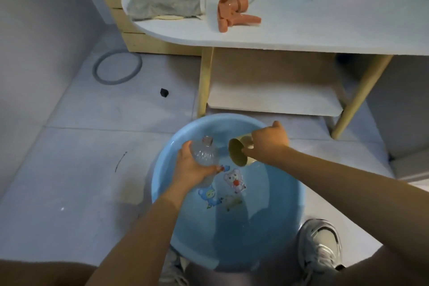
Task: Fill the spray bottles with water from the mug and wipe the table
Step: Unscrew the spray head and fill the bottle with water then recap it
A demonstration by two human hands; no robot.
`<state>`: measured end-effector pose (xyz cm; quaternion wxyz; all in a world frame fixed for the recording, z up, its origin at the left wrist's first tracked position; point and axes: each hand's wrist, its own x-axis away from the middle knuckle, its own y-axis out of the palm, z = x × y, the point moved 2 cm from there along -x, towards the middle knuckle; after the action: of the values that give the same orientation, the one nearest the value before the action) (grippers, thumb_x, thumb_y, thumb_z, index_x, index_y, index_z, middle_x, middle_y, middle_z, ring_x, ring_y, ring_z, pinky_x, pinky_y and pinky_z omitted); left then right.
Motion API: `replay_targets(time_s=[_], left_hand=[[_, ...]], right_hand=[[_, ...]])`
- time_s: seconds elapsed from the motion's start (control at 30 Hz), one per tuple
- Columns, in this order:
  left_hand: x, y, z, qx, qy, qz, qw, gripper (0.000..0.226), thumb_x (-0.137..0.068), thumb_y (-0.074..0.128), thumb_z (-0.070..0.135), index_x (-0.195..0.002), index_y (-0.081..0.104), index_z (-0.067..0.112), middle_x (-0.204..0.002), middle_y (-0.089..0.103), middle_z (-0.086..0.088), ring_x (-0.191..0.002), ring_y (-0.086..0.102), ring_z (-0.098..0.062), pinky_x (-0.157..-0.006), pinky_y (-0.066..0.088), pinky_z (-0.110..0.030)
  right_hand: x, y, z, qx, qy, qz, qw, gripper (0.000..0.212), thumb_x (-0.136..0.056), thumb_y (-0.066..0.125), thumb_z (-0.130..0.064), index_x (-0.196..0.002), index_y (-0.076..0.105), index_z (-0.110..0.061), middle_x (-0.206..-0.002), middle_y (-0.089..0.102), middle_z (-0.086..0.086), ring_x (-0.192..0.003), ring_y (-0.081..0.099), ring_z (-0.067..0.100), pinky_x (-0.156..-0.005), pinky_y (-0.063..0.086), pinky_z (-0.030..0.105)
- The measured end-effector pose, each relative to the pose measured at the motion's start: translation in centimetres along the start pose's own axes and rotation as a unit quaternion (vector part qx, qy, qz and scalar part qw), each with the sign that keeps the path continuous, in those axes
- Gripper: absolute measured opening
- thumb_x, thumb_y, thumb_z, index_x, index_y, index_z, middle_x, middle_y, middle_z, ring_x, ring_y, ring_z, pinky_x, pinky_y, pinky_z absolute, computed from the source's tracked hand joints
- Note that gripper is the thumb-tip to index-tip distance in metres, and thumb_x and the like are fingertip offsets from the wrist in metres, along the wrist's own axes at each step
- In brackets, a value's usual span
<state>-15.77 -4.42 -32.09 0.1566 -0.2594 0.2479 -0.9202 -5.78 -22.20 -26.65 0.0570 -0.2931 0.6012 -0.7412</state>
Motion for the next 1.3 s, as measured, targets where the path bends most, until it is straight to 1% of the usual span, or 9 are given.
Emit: replay_targets(time_s=[0.2,0.37,0.5,0.63,0.8,0.93,1.03,1.2,1.3], left_hand=[[-0.1,0.9,-2.7,0.015,0.008,0.037,0.999,0.09,-0.051,0.092,0.026,-0.124,0.041,0.016,-0.118,0.041,0.004,-0.107,0.043,-0.013,-0.083,0.037,-0.024],[-0.3,0.6,-3.4,0.049,0.008,0.049,0.998,0.095,-0.05,0.092,0.024,-0.128,0.038,0.019,-0.123,0.039,0.001,-0.112,0.043,-0.014,-0.095,0.042,-0.029],[-0.3,0.2,-3.2,0.059,-0.003,0.04,0.997,0.094,-0.055,0.09,0.023,-0.131,0.034,0.022,-0.125,0.032,0.003,-0.109,0.04,-0.012,-0.092,0.04,-0.025],[-0.3,-0.2,-3.4,0.088,-0.003,0.06,0.994,0.094,-0.057,0.089,0.019,-0.131,0.032,0.022,-0.127,0.038,0.002,-0.112,0.044,-0.014,-0.092,0.04,-0.025],[-0.3,-0.9,-2.7,0.122,0.001,0.091,0.988,0.085,-0.057,0.089,0.019,-0.122,0.035,0.025,-0.12,0.048,0.003,-0.105,0.053,-0.013,-0.081,0.044,-0.023],[0.0,-1.1,-2.4,0.149,0.008,0.108,0.983,0.081,-0.058,0.088,0.018,-0.117,0.034,0.027,-0.12,0.049,0.002,-0.106,0.055,-0.013,-0.081,0.043,-0.022],[1.1,-1.0,-1.8,0.174,0.001,0.125,0.977,0.081,-0.06,0.088,0.017,-0.118,0.031,0.024,-0.118,0.049,0.004,-0.103,0.054,-0.012,-0.08,0.041,-0.02],[3.3,0.1,-0.8,0.165,0.018,0.125,0.978,0.095,-0.06,0.088,0.021,-0.134,0.028,0.021,-0.131,0.041,0.005,-0.118,0.047,-0.014,-0.088,0.038,-0.022],[4.5,1.3,-0.1,0.122,0.06,0.104,0.985,0.108,-0.059,0.088,0.021,-0.145,0.022,0.024,-0.145,0.03,0.002,-0.131,0.035,-0.014,-0.098,0.03,-0.02]], right_hand=[[-1.4,2.0,-2.2,0.06,-0.057,0.06,0.995,0.054,-0.099,0.024,-0.047,-0.053,0.037,-0.021,-0.055,0.04,-0.002,-0.073,0.05,0.02,-0.1,0.024,0.034],[-2.5,5.3,-4.2,0.192,-0.122,-0.001,0.974,0.023,-0.097,0.04,-0.026,-0.079,0.053,-0.024,-0.077,0.055,-0.006,-0.084,0.053,0.018,-0.099,0.027,0.036],[-3.0,7.5,-4.6,0.191,-0.137,-0.001,0.972,0.046,-0.099,0.033,-0.044,-0.06,0.044,-0.02,-0.059,0.046,-0.006,-0.058,0.038,0.014,-0.098,0.024,0.033],[-2.4,8.0,-4.6,0.126,-0.136,-0.016,0.983,0.061,-0.093,0.021,-0.062,-0.057,0.048,-0.021,-0.057,0.048,-0.006,-0.064,0.045,0.015,-0.098,0.022,0.034],[-2.5,7.9,-2.2,-0.027,-0.009,-0.074,0.997,0.048,-0.084,0.04,-0.064,-0.064,0.053,-0.022,-0.059,0.048,-0.006,-0.069,0.05,0.017,-0.095,0.027,0.035],[-1.6,7.6,0.0,-0.231,0.087,-0.114,0.962,0.05,-0.084,0.046,-0.061,-0.057,0.047,-0.019,-0.062,0.049,-0.003,-0.076,0.051,0.02,-0.085,0.034,0.033],[-0.3,7.1,1.1,-0.336,0.125,-0.114,0.927,0.045,-0.083,0.051,-0.058,-0.062,0.055,-0.019,-0.071,0.057,-0.001,-0.081,0.056,0.023,-0.078,0.042,0.03],[2.3,3.9,1.8,-0.431,0.168,-0.026,0.886,0.072,-0.052,0.044,-0.069,-0.077,0.067,-0.006,-0.075,0.064,0.006,-0.077,0.059,0.025,-0.072,0.046,0.032],[4.0,1.9,2.3,-0.459,0.185,0.023,0.869,0.058,-0.059,0.049,-0.064,-0.071,0.064,-0.01,-0.061,0.052,0.003,-0.063,0.05,0.021,-0.06,0.038,0.03]])
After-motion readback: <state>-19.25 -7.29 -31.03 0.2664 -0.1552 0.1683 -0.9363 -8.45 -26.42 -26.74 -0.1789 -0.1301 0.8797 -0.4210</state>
